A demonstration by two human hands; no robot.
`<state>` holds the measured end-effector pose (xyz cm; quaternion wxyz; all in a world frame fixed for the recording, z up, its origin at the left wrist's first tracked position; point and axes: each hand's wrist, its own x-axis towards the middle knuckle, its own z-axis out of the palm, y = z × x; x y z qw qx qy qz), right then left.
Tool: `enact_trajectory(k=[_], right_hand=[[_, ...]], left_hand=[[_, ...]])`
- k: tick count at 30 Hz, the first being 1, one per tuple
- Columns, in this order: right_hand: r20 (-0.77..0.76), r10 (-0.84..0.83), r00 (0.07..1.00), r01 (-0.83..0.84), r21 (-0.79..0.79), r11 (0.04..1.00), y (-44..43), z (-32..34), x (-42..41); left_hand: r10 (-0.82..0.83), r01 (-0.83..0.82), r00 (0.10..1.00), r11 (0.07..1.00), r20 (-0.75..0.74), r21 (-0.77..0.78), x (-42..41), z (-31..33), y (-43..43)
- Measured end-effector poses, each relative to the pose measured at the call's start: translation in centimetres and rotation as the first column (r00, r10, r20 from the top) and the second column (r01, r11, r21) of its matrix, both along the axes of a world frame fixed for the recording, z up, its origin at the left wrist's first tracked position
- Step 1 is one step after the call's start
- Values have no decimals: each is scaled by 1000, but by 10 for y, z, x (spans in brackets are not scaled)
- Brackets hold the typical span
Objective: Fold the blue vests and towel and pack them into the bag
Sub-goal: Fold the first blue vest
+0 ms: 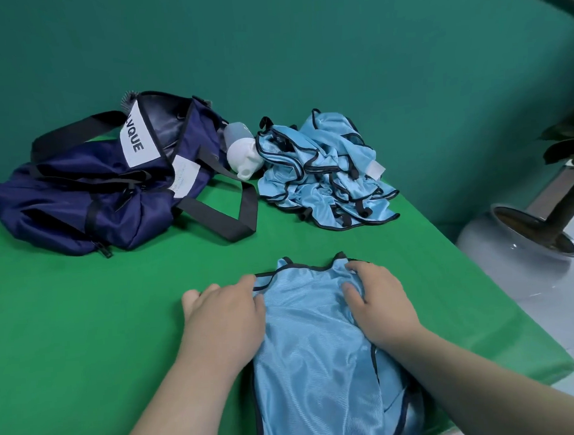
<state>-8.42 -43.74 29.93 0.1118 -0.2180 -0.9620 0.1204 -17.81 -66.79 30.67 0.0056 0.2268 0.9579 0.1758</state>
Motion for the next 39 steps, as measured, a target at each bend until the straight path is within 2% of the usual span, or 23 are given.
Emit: enact_trajectory(k=[7,12,15,19,26,31,35,37,39], right_hand=[[-145,-51,988,39,-87,995,1,0,4],[-105,-117,988,110,-64,992,9,-5,-4],[-2,-83,997,83,-86,993,11,-6,-8],[113,-56,992,62,-44,997,11,-6,-14],[63,-86,994,89,-37,995,13,-8,-15],[25,-101,995,102,-66,993,15,-9,-16],[-52,-99,994,89,-160,983,17,-10,-18],[-105,-144,984,116,-233,965,19,-9,-19],[-82,-227,971,191,-311,931,22,-5,-22]], left_hand=[[90,-100,991,991,-99,-92,-1,-4,-4],[49,-43,980,998,-191,35,-3,-13,-3],[-18,24,993,998,-114,54,-5,-13,0],[-16,23,992,998,-123,56,-4,-11,1],[20,-19,999,1000,-40,18,-10,-2,-11],[164,-169,986,949,40,265,-29,10,-42],[194,-227,972,917,132,328,-29,14,-51],[203,-252,964,898,170,360,-27,16,-50],[214,-270,960,878,181,395,-26,19,-48]])
